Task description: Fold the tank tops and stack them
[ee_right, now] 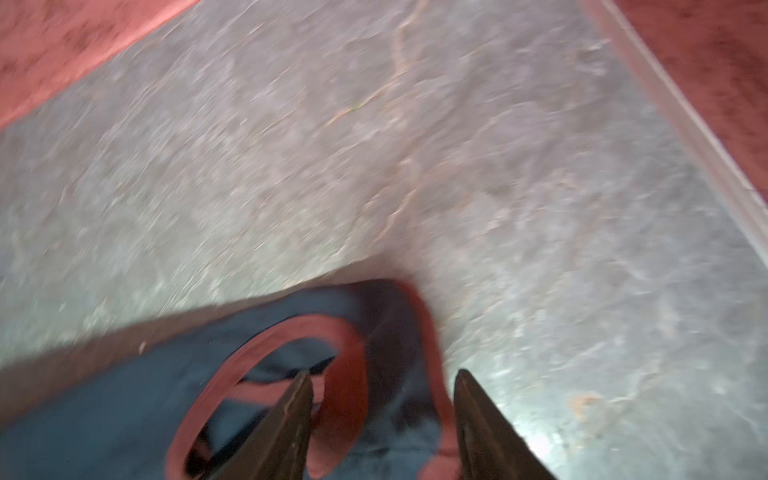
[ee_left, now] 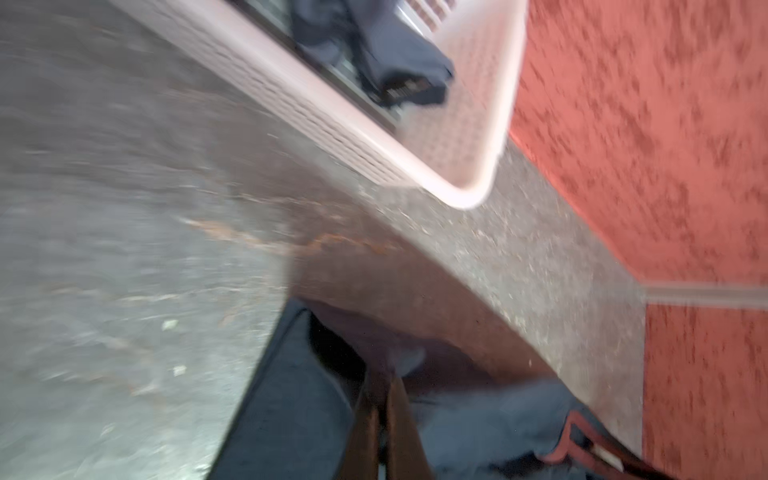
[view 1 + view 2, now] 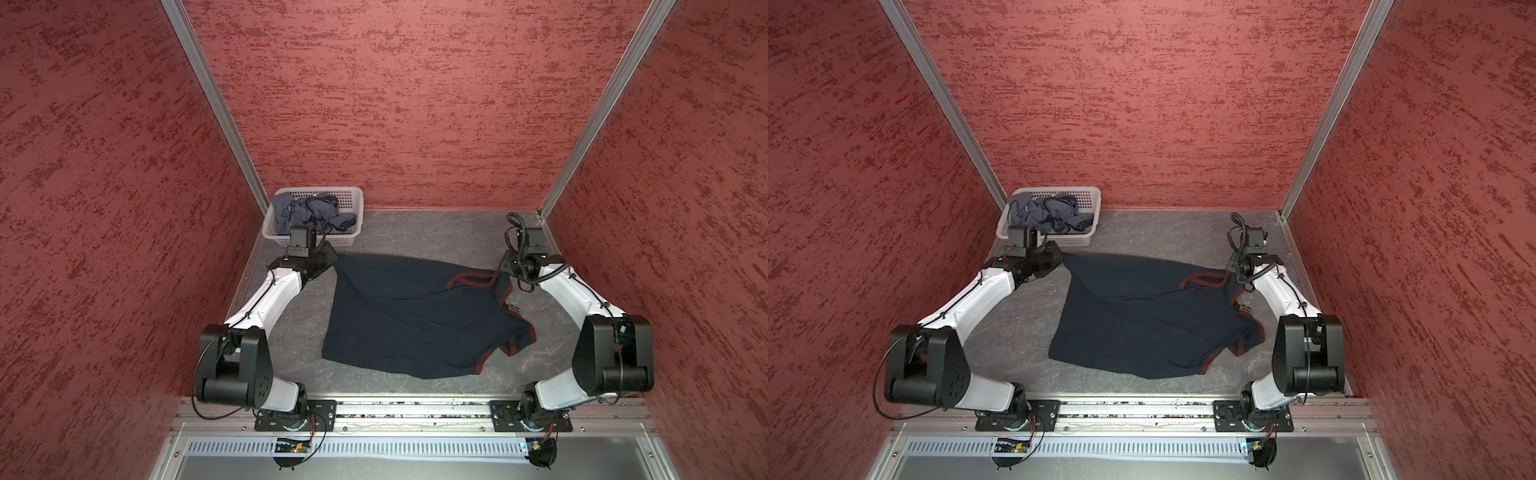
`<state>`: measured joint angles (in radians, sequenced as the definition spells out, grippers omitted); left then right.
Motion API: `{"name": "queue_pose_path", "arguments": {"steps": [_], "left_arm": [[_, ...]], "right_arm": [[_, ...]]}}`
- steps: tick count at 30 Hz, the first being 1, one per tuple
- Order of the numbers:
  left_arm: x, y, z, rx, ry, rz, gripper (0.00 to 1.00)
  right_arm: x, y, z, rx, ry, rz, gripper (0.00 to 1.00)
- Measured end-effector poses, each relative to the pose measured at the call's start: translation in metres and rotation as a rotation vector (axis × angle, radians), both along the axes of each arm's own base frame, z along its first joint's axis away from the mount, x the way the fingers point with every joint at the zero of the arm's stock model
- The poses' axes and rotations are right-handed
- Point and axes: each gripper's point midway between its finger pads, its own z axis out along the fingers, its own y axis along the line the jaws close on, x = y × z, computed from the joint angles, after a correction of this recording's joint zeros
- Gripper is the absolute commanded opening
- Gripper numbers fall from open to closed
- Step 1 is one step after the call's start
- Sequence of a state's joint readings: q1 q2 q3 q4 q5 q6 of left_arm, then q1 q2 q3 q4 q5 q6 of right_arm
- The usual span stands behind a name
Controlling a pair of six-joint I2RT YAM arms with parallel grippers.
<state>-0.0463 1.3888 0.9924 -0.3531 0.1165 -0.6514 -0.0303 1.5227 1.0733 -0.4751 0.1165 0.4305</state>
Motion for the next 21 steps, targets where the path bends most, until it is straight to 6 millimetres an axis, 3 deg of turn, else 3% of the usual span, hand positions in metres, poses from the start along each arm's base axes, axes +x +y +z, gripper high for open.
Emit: {"name": "queue_pose_path", "arguments": {"steps": [3,7,13,15,18,21], "left_arm": [[-0.013,0.022,0.013,0.013,-0.044,0.077,0.0],[-0.018,0.029,0.026,0.027,-0.072,0.101,0.0],[-0.027,0.061,0.005,0.008,-0.007,0.188,0.0],[-0.025,0.057,0.0,0.004,0.007,0.167,0.0],[-0.02,0.042,-0.006,0.0,0.023,0.107,0.0],[-0.019,0.032,-0.006,-0.002,0.024,0.068,0.0]], "right_arm": [[0.002,-0.014,-0.002,0.011,-0.001,-0.031,0.55],[0.011,-0.007,-0.01,0.07,-0.003,0.001,0.64],[0.018,0.009,-0.009,0.155,-0.029,0.061,0.65],[0.019,0.02,-0.007,0.165,-0.032,0.091,0.64],[0.021,0.057,-0.004,0.173,-0.033,0.183,0.63],[0.018,0.116,0.001,0.186,-0.042,0.32,0.62]]}}
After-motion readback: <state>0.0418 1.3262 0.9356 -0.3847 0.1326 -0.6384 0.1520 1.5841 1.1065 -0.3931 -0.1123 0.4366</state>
